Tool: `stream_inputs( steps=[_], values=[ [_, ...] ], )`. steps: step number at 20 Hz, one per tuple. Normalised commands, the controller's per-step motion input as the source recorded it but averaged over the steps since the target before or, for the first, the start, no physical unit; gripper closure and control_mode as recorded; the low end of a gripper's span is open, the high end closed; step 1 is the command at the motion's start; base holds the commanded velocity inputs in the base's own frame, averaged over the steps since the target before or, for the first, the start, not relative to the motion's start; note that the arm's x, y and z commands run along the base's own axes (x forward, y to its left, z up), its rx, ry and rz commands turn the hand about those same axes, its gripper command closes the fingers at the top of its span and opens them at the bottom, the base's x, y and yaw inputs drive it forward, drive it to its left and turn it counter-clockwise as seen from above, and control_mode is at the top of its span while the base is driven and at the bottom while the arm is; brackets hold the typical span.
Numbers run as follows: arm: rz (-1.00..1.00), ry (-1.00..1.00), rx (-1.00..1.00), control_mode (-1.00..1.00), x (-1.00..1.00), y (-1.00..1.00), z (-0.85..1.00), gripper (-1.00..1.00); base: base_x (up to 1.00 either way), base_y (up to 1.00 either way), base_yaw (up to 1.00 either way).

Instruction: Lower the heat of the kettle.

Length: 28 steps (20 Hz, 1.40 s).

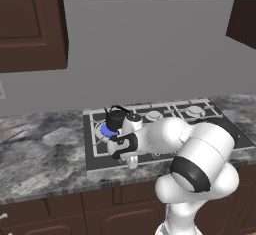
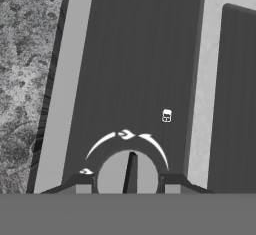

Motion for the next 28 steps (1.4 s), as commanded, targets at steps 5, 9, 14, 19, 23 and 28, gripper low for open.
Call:
stream_inputs(
  steps=[5, 9, 14, 19, 23, 28],
  values=[
    [-0.73, 0.01, 0.06, -1.00, -0.29, 0.43, -0.02, 1.00, 0.00, 0.00, 0.00],
    [-0.73, 0.00, 0.05, -1.00, -0.41, 0.45, -0.11, 1.00, 0.00, 0.00, 0.00],
    [-0.73, 0.01, 0.06, -1.00, -0.17, 0.46, -0.01, 1.00, 0.00, 0.00, 0.00],
    [-0.73, 0.03, 0.06, -1.00, 0.00, 0.49, 0.00, 1.00, 0.00, 0.00, 0.00],
    [-0.72, 0.02, 0.07, -1.00, -0.04, 0.50, 0.00, 1.00, 0.00, 0.00, 0.00],
    [-0.72, 0.02, 0.08, -1.00, -0.13, 0.49, -0.02, 1.00, 0.00, 0.00, 0.00]
  ],
)
